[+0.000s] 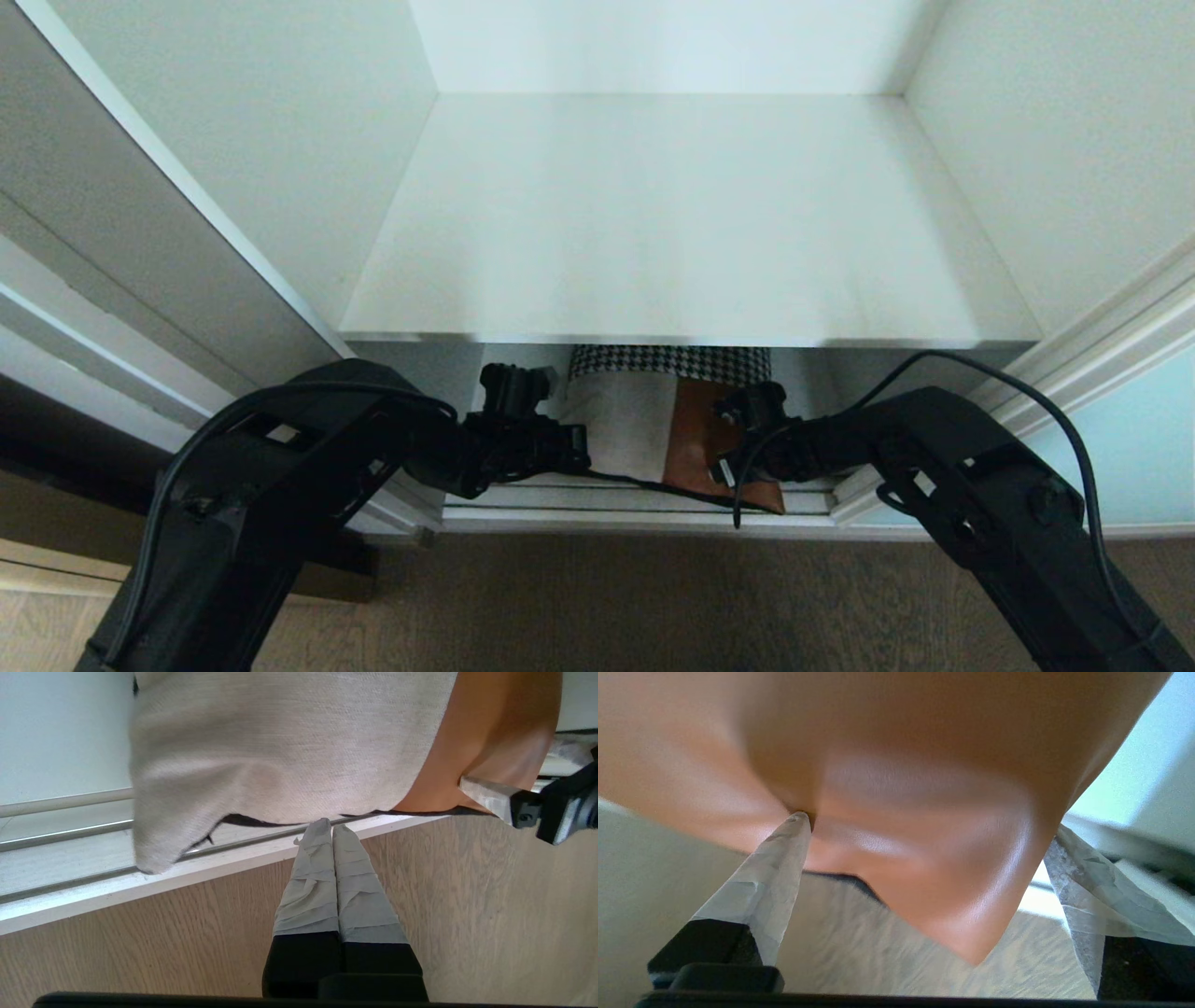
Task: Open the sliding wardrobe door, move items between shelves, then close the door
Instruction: Place the pillow on the lower shelf
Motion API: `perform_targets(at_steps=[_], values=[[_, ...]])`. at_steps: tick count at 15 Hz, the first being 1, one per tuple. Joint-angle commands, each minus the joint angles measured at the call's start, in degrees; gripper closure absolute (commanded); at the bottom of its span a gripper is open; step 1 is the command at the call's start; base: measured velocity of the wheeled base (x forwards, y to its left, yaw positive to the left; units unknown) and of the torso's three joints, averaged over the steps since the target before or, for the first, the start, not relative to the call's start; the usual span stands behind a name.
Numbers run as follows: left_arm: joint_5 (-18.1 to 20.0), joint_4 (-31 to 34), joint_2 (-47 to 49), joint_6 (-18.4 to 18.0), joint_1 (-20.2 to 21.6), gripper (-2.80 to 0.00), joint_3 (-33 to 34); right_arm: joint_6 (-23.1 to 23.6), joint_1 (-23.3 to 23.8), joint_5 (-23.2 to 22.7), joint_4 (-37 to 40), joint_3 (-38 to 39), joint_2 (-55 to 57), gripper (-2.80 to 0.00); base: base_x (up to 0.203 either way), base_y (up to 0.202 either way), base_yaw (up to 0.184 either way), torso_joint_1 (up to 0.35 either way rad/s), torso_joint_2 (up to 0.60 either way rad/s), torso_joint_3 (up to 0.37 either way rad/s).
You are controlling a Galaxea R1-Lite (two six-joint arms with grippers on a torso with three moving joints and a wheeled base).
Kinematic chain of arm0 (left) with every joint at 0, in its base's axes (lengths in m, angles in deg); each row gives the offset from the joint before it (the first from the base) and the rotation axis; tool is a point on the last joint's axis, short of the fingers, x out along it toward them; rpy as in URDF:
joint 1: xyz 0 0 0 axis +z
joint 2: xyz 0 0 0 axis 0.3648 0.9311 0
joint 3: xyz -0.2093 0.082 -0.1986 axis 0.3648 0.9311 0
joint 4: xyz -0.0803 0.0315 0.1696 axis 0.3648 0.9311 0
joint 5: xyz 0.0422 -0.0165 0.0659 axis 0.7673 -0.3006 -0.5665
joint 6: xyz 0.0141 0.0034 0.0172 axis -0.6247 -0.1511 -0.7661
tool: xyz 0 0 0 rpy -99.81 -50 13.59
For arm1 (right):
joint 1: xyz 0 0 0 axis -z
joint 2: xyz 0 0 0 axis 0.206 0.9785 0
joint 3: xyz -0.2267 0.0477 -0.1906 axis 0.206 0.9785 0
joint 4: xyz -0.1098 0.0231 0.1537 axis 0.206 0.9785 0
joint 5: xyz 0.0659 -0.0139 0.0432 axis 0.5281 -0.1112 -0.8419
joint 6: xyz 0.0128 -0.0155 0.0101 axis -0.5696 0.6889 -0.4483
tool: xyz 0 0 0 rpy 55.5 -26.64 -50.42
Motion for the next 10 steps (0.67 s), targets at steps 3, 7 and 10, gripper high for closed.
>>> perform_targets(at_steps=[3,7,10], values=[[0.02,-0.61,-0.04,1.0,0.16,0.0,-0.27,5.31,0.15,6.52,-11.02,-0.01,1.79,-2.8,0.0,0.0,0.0,0.0,0.0,0.0],[0.08,-1.79,-0.01,1.01,0.15,0.0,0.17,11.14,0.15,8.64,-23.58,-0.01,4.0,-2.8,0.0,0.0,0.0,0.0,0.0,0.0],[0.08,-1.79,-0.13,1.1,0.15,0.0,0.34,11.56,0.15,10.45,-27.18,0.06,4.28,-2.8,0.0,0.0,0.0,0.0,0.0,0.0]])
